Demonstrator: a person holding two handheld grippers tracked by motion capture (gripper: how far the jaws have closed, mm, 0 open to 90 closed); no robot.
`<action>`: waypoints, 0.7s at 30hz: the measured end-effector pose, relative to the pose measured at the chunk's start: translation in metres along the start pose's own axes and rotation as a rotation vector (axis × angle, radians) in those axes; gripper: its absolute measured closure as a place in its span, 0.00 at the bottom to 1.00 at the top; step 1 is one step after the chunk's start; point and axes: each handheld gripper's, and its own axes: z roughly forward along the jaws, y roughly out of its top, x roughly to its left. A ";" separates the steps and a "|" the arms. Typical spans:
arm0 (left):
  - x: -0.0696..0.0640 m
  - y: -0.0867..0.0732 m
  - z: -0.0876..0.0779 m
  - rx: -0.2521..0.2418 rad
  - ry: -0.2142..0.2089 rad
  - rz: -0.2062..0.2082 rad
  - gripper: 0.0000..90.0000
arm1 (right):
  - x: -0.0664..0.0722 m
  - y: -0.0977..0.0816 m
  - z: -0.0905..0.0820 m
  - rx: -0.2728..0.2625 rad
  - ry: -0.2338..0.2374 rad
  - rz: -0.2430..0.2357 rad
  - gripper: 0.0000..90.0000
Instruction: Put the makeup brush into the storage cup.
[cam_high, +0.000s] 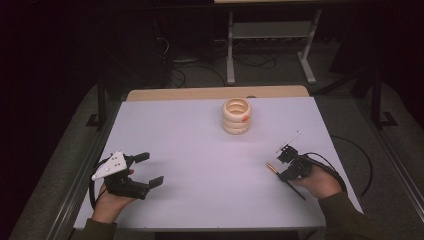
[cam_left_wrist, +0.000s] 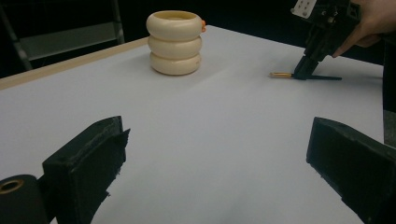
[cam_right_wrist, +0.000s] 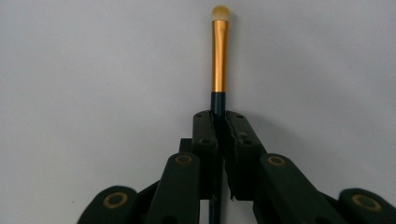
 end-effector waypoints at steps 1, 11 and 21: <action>0.000 0.000 0.000 0.001 0.000 -0.001 0.04 | 0.000 0.000 -0.001 -0.010 0.011 0.005 0.92; 0.000 0.000 0.000 -0.001 0.001 0.000 0.04 | -0.009 -0.003 -0.011 -0.080 0.051 0.061 0.92; 0.000 0.000 0.000 -0.002 -0.002 0.000 0.04 | -0.015 -0.007 -0.018 -0.171 0.078 0.075 0.92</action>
